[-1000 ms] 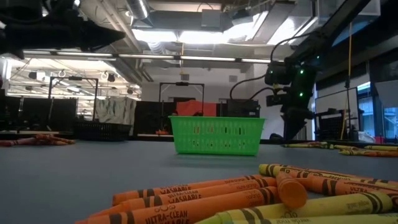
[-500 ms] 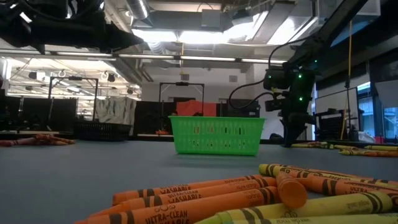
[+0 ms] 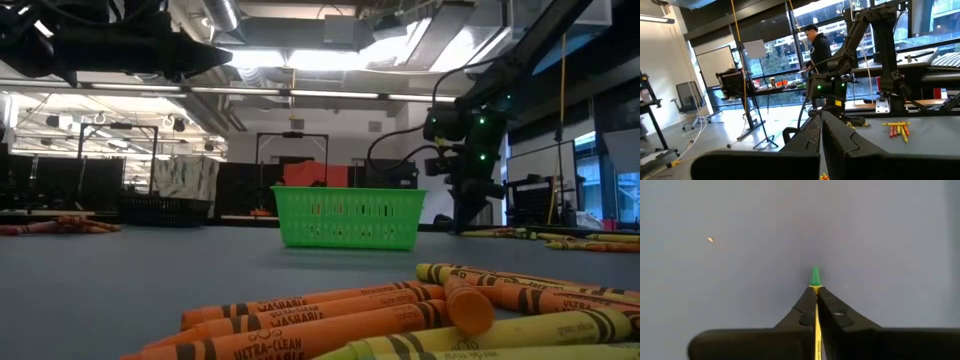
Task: Sort crayons
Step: Put the green crayon into the black bin
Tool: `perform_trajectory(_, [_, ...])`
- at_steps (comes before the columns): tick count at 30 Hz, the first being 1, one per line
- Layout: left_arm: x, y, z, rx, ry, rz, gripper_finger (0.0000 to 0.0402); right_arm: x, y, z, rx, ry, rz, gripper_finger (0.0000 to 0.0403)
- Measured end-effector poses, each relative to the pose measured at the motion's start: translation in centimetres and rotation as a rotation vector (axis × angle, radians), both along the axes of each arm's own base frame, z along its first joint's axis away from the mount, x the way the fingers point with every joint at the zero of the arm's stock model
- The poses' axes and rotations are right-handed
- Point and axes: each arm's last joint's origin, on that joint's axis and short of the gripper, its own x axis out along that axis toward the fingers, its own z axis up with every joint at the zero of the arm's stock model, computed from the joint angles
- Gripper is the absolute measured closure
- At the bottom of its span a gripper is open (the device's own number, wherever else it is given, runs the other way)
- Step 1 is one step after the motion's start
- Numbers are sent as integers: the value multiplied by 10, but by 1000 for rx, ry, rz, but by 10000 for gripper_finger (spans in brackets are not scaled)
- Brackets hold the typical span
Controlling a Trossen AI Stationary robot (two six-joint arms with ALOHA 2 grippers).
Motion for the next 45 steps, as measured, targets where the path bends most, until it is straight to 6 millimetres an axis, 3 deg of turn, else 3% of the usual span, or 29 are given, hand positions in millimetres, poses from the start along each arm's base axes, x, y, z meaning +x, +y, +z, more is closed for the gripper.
perform_trajectory(8, [1, -4, 0, 28, 8, -127, 400, 5, 12, 21, -29, -78, 10, 400])
perform_trajectory(15, [1, -4, 1, 25, 2, -125, 400, 6, 14, 17, -21, -59, -49, 394])
perform_trajectory(24, [1, -4, 1, 26, -3, -126, 400, 0, 19, 14, 59, -1, -76, 299])
perform_trajectory(28, [1, -3, 2, 27, -8, -121, 400, 0, 20, 13, 82, -4, -83, 278])
perform_trajectory(40, [1, -4, 1, 27, -7, -121, 400, 12, 32, -10, 149, 102, -49, 277])
perform_trajectory(45, [1, -3, 1, 27, -7, -119, 400, 12, 32, -11, 139, 114, -53, 318])
